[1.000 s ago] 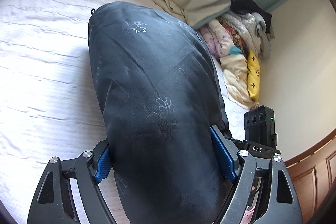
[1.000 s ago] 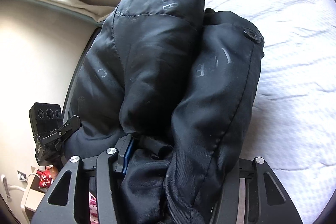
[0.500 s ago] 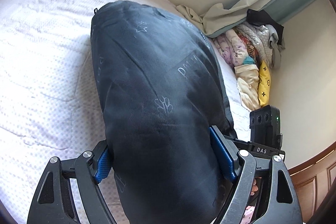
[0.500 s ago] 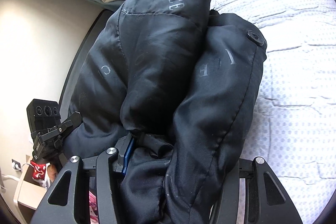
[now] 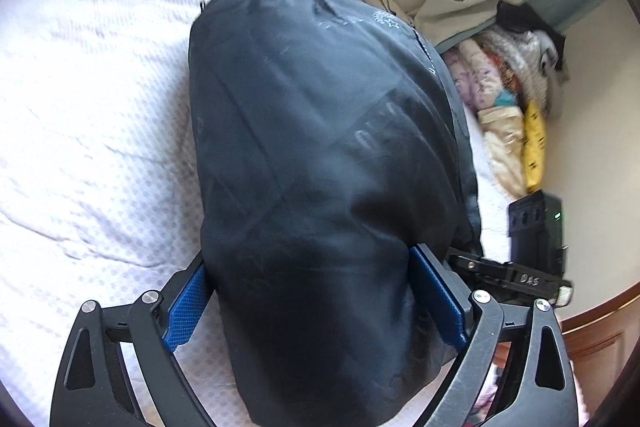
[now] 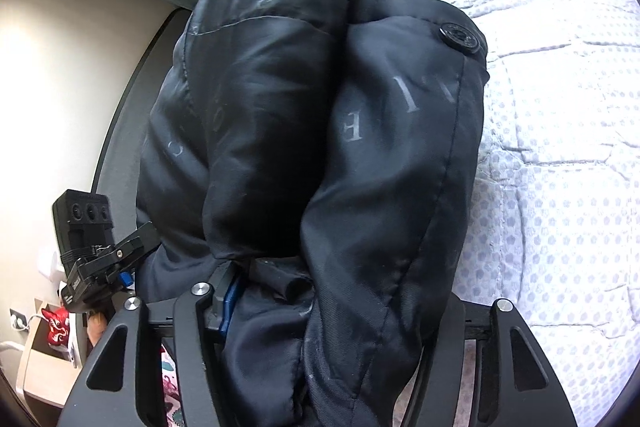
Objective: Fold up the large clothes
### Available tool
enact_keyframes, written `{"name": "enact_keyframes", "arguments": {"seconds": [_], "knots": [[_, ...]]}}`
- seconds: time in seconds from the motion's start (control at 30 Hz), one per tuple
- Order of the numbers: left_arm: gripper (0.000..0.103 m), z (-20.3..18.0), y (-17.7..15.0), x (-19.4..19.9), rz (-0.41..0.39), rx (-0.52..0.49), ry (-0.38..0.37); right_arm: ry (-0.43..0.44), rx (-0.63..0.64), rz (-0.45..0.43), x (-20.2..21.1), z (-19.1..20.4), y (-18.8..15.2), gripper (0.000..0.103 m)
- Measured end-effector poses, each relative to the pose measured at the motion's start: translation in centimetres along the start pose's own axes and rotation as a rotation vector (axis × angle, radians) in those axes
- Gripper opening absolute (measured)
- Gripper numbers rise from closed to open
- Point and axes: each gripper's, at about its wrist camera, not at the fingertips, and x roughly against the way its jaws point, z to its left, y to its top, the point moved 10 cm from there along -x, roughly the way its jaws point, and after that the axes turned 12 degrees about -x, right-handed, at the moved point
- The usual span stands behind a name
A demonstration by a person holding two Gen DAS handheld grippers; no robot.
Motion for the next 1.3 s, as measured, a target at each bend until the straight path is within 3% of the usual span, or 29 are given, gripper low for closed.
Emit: {"name": "enact_keyframes", "arguments": {"seconds": [0.23, 0.53, 0.7, 0.8, 1.0, 1.07, 1.23, 1.3], "knots": [[0.096, -1.3, 0.5, 1.2, -0.028, -0.155, 0.195, -0.039, 0.027, -0.026, 0.4, 0.3, 0.1, 0.064], [0.094, -4.3, 1.0, 2.6, -0.054, -0.303, 0.307, -0.032, 0.016, -0.024, -0.3, 0.5, -0.2, 0.066], [0.094, -7.7, 0.8, 3.2, -0.082, -0.387, 0.312, -0.023, 0.001, -0.018, -0.3, -0.1, -0.2, 0.069], [0.094, -9.1, -0.2, 2.0, -0.053, -0.414, 0.289, -0.023, -0.007, -0.020, -0.3, -0.3, 0.0, 0.069], [0.097, -9.9, -2.1, -0.9, 0.006, -0.584, 0.455, -0.081, -0.019, -0.042, 1.7, -0.5, 0.4, 0.081], [0.098, -10.1, -2.3, -1.2, 0.007, -0.593, 0.463, -0.102, 0.011, -0.092, 3.6, 0.3, 0.7, 0.081], [0.099, -10.3, -2.4, -1.5, 0.014, -0.586, 0.463, -0.247, 0.233, -0.353, 9.0, 4.1, 0.7, 0.081], [0.099, -10.4, -2.5, -1.5, 0.014, -0.587, 0.465, -0.261, 0.343, -0.434, 10.4, 6.6, 0.4, 0.068]]}}
